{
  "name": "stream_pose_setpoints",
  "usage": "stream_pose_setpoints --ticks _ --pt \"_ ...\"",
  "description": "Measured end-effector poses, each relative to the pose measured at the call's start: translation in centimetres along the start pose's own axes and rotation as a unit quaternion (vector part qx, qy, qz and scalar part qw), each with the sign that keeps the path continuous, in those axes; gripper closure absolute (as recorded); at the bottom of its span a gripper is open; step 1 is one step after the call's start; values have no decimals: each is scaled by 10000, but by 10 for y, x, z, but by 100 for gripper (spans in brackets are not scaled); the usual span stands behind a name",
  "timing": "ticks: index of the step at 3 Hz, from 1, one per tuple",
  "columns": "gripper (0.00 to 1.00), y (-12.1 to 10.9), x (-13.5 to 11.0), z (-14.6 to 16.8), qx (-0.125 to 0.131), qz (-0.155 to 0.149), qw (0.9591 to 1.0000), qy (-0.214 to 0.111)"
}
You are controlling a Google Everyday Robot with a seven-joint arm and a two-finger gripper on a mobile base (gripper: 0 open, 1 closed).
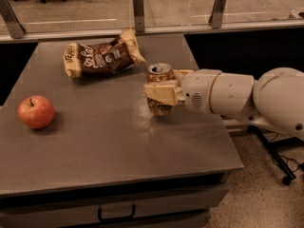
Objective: Place orange can upright
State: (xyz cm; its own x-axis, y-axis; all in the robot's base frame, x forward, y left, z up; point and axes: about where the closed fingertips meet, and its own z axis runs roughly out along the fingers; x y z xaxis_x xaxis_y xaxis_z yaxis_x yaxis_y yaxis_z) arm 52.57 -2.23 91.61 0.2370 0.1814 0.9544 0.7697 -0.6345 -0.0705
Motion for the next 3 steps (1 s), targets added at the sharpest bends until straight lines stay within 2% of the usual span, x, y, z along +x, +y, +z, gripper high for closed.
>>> stream_pose_setpoints --ticks 1,3 --pt "82 2 -15 -6 -78 112 9998 113" --pt "35 -3 -25 -10 -31 231 9995 194"
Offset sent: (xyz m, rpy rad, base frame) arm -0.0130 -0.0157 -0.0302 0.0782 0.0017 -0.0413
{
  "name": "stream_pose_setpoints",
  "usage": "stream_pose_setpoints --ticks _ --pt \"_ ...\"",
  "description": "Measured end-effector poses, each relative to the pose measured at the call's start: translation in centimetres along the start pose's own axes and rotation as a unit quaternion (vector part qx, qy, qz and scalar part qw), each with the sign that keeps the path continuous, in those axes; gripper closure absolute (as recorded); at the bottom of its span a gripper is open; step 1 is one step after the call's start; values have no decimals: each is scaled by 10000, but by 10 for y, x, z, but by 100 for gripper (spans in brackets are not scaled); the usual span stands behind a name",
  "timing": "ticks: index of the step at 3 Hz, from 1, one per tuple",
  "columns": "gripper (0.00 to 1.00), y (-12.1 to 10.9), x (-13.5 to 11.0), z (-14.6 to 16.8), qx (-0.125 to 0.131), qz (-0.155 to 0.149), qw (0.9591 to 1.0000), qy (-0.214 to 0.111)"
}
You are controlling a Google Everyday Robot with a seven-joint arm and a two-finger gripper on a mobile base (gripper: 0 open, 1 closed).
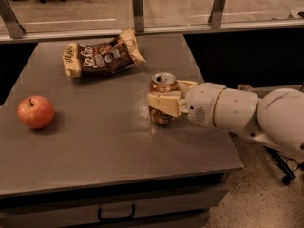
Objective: Place orange can upright
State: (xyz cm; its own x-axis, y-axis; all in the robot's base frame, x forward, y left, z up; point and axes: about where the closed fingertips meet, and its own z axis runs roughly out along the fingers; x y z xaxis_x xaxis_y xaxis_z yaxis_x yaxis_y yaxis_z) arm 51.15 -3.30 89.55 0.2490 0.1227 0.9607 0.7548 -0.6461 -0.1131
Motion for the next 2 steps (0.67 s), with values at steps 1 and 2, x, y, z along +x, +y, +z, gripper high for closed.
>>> stream_pose_setpoints --ticks 1,2 --pt "13 -4 3 -6 53 -31 9999 -103" --pt "0 -9 5 -17 27 -2 9996 -266"
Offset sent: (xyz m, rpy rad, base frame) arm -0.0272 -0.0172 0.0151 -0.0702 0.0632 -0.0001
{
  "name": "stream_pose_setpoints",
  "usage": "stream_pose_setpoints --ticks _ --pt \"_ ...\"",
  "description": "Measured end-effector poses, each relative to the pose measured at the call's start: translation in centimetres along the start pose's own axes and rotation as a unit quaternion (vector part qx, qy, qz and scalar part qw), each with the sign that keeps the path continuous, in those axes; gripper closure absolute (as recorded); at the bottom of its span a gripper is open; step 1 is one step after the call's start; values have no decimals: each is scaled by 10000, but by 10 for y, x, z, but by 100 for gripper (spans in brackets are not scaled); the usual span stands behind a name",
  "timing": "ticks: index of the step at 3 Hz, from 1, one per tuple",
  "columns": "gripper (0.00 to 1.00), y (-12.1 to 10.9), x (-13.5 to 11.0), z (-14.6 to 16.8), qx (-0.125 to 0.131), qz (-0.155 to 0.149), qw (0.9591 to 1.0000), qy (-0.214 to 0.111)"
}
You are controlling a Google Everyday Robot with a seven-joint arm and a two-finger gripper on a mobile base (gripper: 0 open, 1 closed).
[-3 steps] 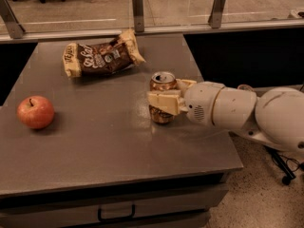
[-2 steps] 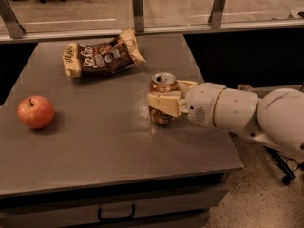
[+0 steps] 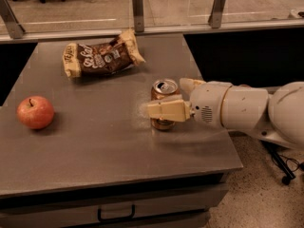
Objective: Place orange can upright
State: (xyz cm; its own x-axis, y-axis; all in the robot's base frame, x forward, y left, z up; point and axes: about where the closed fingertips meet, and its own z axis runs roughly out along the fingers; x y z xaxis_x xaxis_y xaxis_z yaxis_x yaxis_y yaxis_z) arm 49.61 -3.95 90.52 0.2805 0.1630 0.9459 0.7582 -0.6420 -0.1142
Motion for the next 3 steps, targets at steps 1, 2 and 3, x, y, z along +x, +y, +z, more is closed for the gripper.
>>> stream_pose_setpoints --ticks 1,2,3 --pt "0 -3 -1 -15 -125 42 9998 -159" --pt "0 5 3 -47 -390 56 9983 -432" --pt "0 3 2 -48 -372 53 9981 -485"
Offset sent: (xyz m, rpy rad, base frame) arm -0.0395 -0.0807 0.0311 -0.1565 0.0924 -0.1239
